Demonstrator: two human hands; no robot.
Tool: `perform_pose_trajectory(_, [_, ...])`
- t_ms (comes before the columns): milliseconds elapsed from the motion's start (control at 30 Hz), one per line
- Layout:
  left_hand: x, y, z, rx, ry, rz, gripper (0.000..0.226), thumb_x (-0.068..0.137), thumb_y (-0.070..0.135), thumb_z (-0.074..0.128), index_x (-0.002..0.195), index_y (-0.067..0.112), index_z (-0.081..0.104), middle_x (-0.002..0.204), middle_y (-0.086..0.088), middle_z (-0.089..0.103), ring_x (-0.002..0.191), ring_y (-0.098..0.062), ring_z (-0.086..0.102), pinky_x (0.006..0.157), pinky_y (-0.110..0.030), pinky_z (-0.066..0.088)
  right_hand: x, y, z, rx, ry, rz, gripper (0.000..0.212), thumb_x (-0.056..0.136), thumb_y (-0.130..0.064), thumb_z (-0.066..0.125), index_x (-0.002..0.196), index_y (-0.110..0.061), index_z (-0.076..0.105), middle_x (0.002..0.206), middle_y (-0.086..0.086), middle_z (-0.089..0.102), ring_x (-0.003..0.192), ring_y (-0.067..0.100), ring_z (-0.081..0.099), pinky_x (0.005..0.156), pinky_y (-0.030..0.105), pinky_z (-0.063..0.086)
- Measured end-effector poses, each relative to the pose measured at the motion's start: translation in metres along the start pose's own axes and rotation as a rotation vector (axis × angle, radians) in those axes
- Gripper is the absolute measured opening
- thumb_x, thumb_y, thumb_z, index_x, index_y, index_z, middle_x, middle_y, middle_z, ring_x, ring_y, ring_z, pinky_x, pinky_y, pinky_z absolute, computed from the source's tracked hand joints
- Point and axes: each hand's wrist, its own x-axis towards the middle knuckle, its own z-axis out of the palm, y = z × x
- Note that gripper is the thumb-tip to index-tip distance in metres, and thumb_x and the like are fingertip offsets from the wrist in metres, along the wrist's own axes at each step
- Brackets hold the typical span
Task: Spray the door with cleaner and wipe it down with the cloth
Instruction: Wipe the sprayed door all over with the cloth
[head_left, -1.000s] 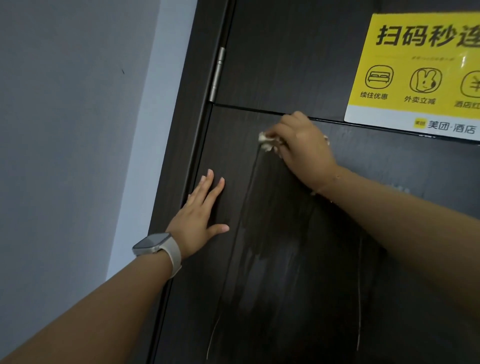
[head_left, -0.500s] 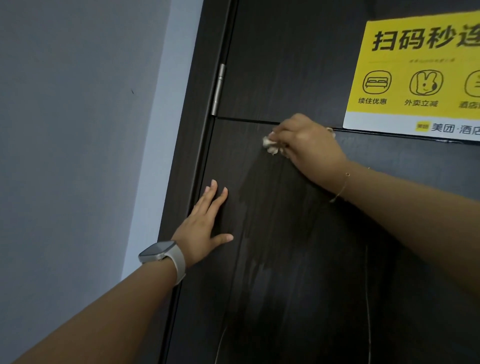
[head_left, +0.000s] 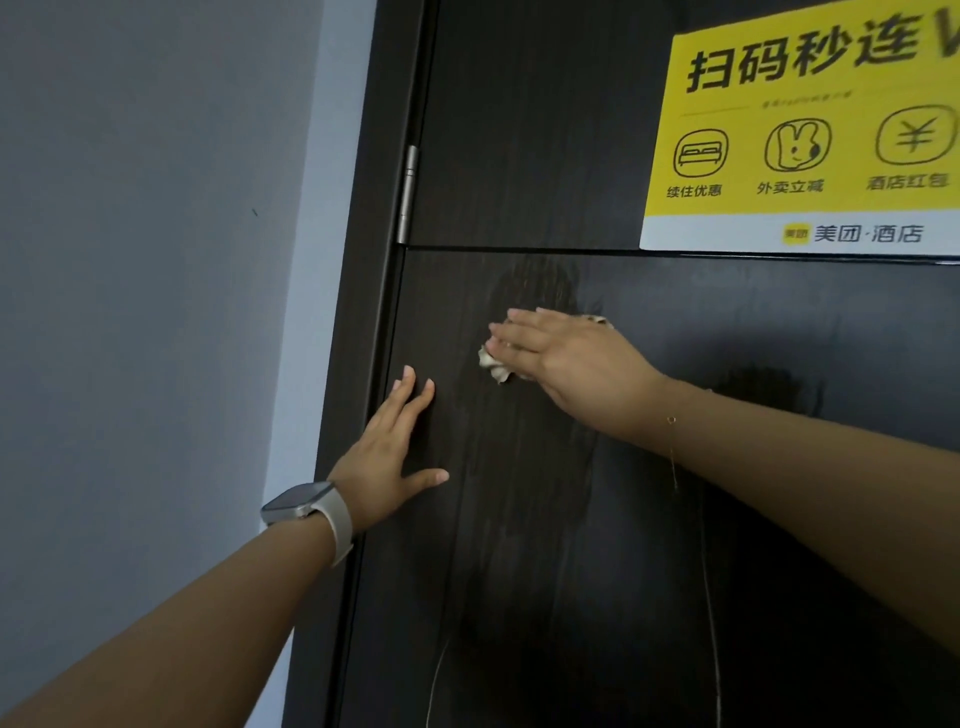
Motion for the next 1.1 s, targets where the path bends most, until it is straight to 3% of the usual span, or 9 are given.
perform_pose_trajectory(133, [0.001, -0.005, -0.005, 0.159, -0.014, 0.064, 0.099, 0.087, 0.042, 0.067, 0.151, 0.032, -0.007, 0.159, 0.009, -0.021, 0.149, -0.011, -0.008, 0.121, -0.040, 0.008, 0.019, 0.011, 0.005, -0.059, 0.116, 0.102, 0.060, 0.070, 0.011, 0.077, 0.127, -0.005, 0.064, 0.130, 0.017, 0.063, 0.120, 0.036, 0.060, 0.101, 0.048, 0.045])
perform_pose_trajectory(233, [-0.001, -0.014, -0.013, 0.338, 0.042, 0.108, 0.082, 0.095, 0.046, 0.053, 0.151, 0.034, -0.007, 0.162, 0.007, -0.015, 0.149, -0.009, -0.003, 0.121, -0.043, -0.002, 0.037, -0.010, 0.024, -0.004, 0.112, 0.247, 0.065, 0.072, 0.014, 0.074, 0.132, -0.005, 0.059, 0.137, 0.017, 0.057, 0.128, 0.036, 0.054, 0.106, 0.048, 0.040])
perform_pose_trajectory(333, [0.002, -0.028, -0.017, 0.257, 0.232, 0.050, 0.079, 0.098, 0.035, 0.052, 0.153, 0.030, -0.004, 0.162, 0.008, -0.013, 0.149, -0.011, -0.006, 0.120, -0.043, -0.007, 0.036, -0.049, 0.048, 0.003, -0.020, 0.091, 0.072, 0.063, 0.004, 0.084, 0.131, -0.007, 0.061, 0.137, 0.015, 0.058, 0.127, 0.032, 0.055, 0.106, 0.041, 0.038])
perform_pose_trajectory(467, [0.015, -0.047, -0.002, 0.074, 0.257, -0.046, 0.076, 0.102, 0.029, 0.043, 0.147, 0.029, -0.018, 0.155, 0.011, -0.028, 0.145, -0.008, -0.023, 0.122, -0.042, -0.004, 0.045, -0.035, 0.031, -0.077, -0.047, -0.075, 0.058, 0.070, -0.002, 0.078, 0.127, -0.012, 0.066, 0.132, 0.011, 0.063, 0.120, 0.026, 0.062, 0.099, 0.031, 0.032])
perform_pose_trajectory(533, [0.016, -0.055, 0.003, -0.001, 0.310, 0.007, 0.069, 0.103, 0.019, 0.040, 0.151, 0.028, -0.009, 0.159, 0.011, -0.019, 0.147, -0.006, -0.018, 0.122, -0.039, -0.002, 0.061, -0.004, 0.025, -0.158, 0.039, -0.011, 0.052, 0.078, 0.002, 0.066, 0.129, -0.008, 0.064, 0.135, 0.015, 0.060, 0.121, 0.031, 0.060, 0.100, 0.037, 0.032])
perform_pose_trajectory(700, [0.018, -0.069, 0.005, -0.024, 0.387, 0.092, 0.068, 0.101, 0.010, 0.045, 0.156, 0.022, 0.007, 0.162, 0.010, -0.002, 0.150, -0.007, -0.005, 0.121, -0.035, 0.003, 0.092, -0.003, 0.043, -0.151, 0.088, 0.176, 0.062, 0.074, 0.017, 0.069, 0.133, 0.001, 0.057, 0.140, 0.022, 0.053, 0.128, 0.040, 0.053, 0.108, 0.048, 0.032])
perform_pose_trajectory(900, [0.017, -0.073, 0.002, -0.041, 0.372, 0.115, 0.073, 0.096, 0.007, 0.051, 0.155, 0.023, 0.011, 0.162, 0.010, 0.001, 0.150, -0.009, 0.000, 0.122, -0.040, 0.009, 0.080, -0.046, 0.057, -0.099, -0.104, -0.125, 0.054, 0.080, 0.006, 0.063, 0.133, -0.001, 0.058, 0.140, 0.020, 0.054, 0.127, 0.035, 0.055, 0.106, 0.043, 0.034])
perform_pose_trajectory(1000, [0.017, -0.073, 0.002, -0.046, 0.382, 0.114, 0.074, 0.096, 0.008, 0.052, 0.155, 0.025, 0.010, 0.162, 0.011, 0.001, 0.150, -0.008, 0.000, 0.122, -0.039, 0.010, 0.111, -0.015, 0.051, -0.170, -0.042, 0.008, 0.056, 0.077, 0.011, 0.067, 0.132, -0.003, 0.060, 0.138, 0.019, 0.056, 0.125, 0.034, 0.057, 0.104, 0.041, 0.031])
perform_pose_trajectory(1100, [0.017, -0.073, 0.004, -0.041, 0.391, 0.109, 0.074, 0.097, 0.009, 0.051, 0.154, 0.026, 0.008, 0.162, 0.011, 0.000, 0.149, -0.008, -0.001, 0.121, -0.036, 0.007, 0.136, -0.005, 0.052, -0.113, -0.031, 0.192, 0.058, 0.084, 0.015, 0.061, 0.139, -0.003, 0.053, 0.148, 0.018, 0.045, 0.137, 0.035, 0.044, 0.112, 0.038, 0.024])
